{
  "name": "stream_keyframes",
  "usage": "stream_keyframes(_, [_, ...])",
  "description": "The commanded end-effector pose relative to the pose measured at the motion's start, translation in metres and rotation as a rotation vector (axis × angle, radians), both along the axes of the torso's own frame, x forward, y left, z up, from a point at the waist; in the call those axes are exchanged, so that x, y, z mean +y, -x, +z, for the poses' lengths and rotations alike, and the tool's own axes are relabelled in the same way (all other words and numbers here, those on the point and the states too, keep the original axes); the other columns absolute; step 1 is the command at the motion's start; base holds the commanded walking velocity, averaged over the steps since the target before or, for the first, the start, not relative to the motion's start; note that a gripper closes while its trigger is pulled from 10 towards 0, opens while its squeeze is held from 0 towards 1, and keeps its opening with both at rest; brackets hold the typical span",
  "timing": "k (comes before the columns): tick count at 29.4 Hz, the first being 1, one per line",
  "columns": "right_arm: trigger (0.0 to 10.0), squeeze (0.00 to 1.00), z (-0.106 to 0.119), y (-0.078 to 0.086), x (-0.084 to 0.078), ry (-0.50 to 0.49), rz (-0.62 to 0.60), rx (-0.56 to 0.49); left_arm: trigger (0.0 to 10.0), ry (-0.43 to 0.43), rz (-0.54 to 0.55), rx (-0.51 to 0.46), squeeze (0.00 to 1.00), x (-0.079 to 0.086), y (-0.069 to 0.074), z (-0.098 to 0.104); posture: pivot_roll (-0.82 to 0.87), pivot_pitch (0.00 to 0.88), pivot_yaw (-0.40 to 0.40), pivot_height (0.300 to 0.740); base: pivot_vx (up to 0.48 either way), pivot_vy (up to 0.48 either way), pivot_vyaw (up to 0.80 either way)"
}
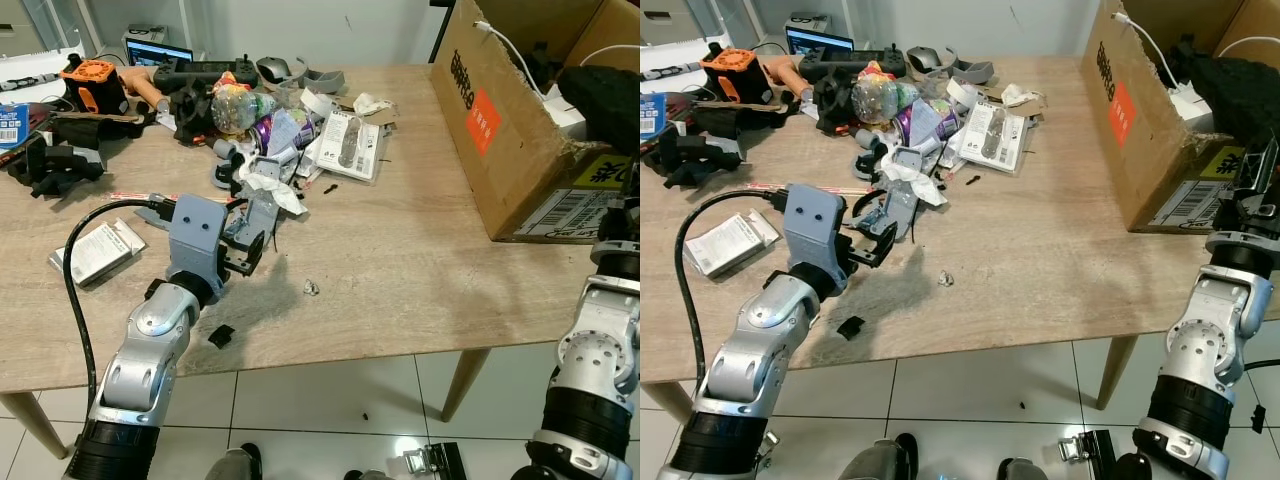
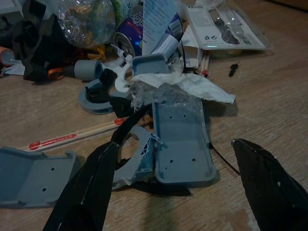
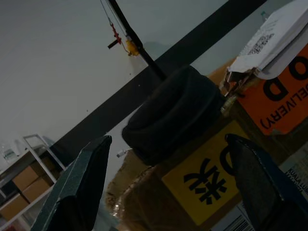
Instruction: Picking trash to rubbish bin
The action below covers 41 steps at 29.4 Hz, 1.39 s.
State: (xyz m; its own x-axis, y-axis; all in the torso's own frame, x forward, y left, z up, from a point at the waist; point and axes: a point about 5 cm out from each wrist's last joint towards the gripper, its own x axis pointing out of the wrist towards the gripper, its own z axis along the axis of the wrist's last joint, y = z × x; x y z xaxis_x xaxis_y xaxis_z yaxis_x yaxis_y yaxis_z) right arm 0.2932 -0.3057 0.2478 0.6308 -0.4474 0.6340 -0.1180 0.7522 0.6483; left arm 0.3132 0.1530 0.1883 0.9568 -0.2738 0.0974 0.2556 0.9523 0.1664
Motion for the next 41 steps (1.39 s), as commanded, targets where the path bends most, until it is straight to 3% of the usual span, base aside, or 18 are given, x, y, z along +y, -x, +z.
stream_keyframes(1, [10.0, 0.0, -0.002, 0.002, -0.006, -0.003, -0.023, -0.005, 10.0, -0.03, -0.008, 0.002, 0.0, 0.0, 0.0, -0.002, 0.07, 0.21, -0.002, 0.74, 0.0, 0.0, 0.0])
stream_keyframes(11, [10.0, 0.0, 0.006, -0.009, -0.003, 0.043, 0.002, -0.019, 10.0, -0.035, -0.005, -0.003, 0.0, 0.003, 0.0, 0.0, 0.07, 0.203, 0.009, 0.74, 0.0, 0.0, 0.0])
stream_keyframes(12, [4.4, 0.0, 0.009, -0.011, 0.0, 0.054, 0.019, -0.038, 10.0, -0.037, -0.005, -0.004, 0.0, 0.003, -0.001, 0.001, 0.08, 0.214, 0.005, 0.74, 0.0, 0.0, 0.0])
stream_keyframes(13, [4.4, 0.0, 0.009, -0.011, 0.0, 0.054, 0.019, -0.038, 10.0, -0.037, -0.005, -0.004, 0.0, 0.003, -0.001, 0.001, 0.08, 0.214, 0.005, 0.74, 0.0, 0.0, 0.0])
stream_keyframes(14, [3.3, 0.0, 0.009, -0.012, 0.001, 0.055, 0.025, -0.043, 10.0, -0.038, -0.004, -0.005, 0.0, 0.003, -0.001, 0.0, 0.08, 0.212, 0.006, 0.74, 0.0, 0.0, 0.0])
stream_keyframes(15, [0.2, 0.0, 0.009, -0.013, 0.002, 0.058, 0.029, -0.045, 10.0, -0.036, -0.002, -0.006, 0.0, 0.003, -0.001, 0.0, 0.08, 0.212, 0.006, 0.74, 0.0, 0.0, 0.0])
stream_keyframes(36, [0.0, 0.0, 0.025, -0.022, 0.008, 0.112, 0.058, -0.091, 10.0, -0.03, 0.002, -0.007, 0.0, 0.003, -0.002, 0.0, 0.07, 0.226, 0.002, 0.74, 0.0, 0.0, 0.0])
stream_keyframes(41, [0.0, 0.0, 0.041, -0.026, 0.003, 0.143, 0.055, -0.119, 10.0, -0.029, -0.002, -0.007, 0.0, 0.001, -0.003, 0.001, 0.07, 0.228, 0.005, 0.74, 0.0, 0.0, 0.0])
